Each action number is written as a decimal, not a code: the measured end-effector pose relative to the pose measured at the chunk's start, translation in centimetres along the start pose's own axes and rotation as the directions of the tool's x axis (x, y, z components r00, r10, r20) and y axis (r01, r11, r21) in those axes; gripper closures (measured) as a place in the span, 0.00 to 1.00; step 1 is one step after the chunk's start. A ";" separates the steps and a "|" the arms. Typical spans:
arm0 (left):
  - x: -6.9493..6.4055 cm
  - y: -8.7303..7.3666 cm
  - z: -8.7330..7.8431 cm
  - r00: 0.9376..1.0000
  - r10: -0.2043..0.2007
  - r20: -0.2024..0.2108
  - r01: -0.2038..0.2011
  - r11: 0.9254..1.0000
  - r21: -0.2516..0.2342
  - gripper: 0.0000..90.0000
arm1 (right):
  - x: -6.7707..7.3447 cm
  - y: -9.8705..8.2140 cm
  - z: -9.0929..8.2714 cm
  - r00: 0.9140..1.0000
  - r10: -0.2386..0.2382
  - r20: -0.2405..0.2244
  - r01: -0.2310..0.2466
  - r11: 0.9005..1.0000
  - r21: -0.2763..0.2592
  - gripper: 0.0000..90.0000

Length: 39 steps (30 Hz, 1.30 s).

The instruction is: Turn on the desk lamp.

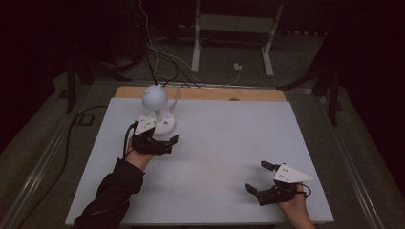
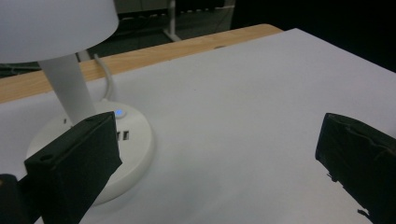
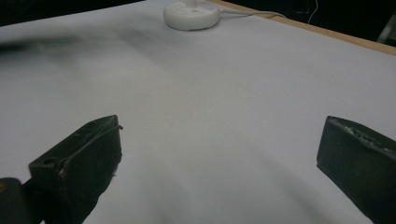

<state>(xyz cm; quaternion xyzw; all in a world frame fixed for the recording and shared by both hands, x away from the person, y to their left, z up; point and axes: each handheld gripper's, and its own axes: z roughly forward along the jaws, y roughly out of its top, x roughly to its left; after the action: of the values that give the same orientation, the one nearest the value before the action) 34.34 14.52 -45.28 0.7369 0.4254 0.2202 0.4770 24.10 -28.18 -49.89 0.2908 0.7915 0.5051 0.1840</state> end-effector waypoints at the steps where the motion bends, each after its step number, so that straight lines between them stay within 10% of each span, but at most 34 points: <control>1: 0.0 0.1 0.2 1.000 -0.007 -0.021 0.007 1.000 0.000 0.00 | 0.0 0.0 0.0 1.000 -0.001 -0.001 0.001 1.000 -0.001 0.00; 39: 2.7 -0.1 3.7 0.966 -0.082 -0.245 0.096 0.994 0.047 0.29 | -0.1 -0.1 0.0 1.000 0.008 -0.011 -0.008 1.000 -0.001 0.00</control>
<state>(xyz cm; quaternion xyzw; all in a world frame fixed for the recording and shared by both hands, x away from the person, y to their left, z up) 38.50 14.92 -47.23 0.6981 0.5195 0.2745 0.4092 24.14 -28.21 -49.99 0.2910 0.7911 0.5078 0.1778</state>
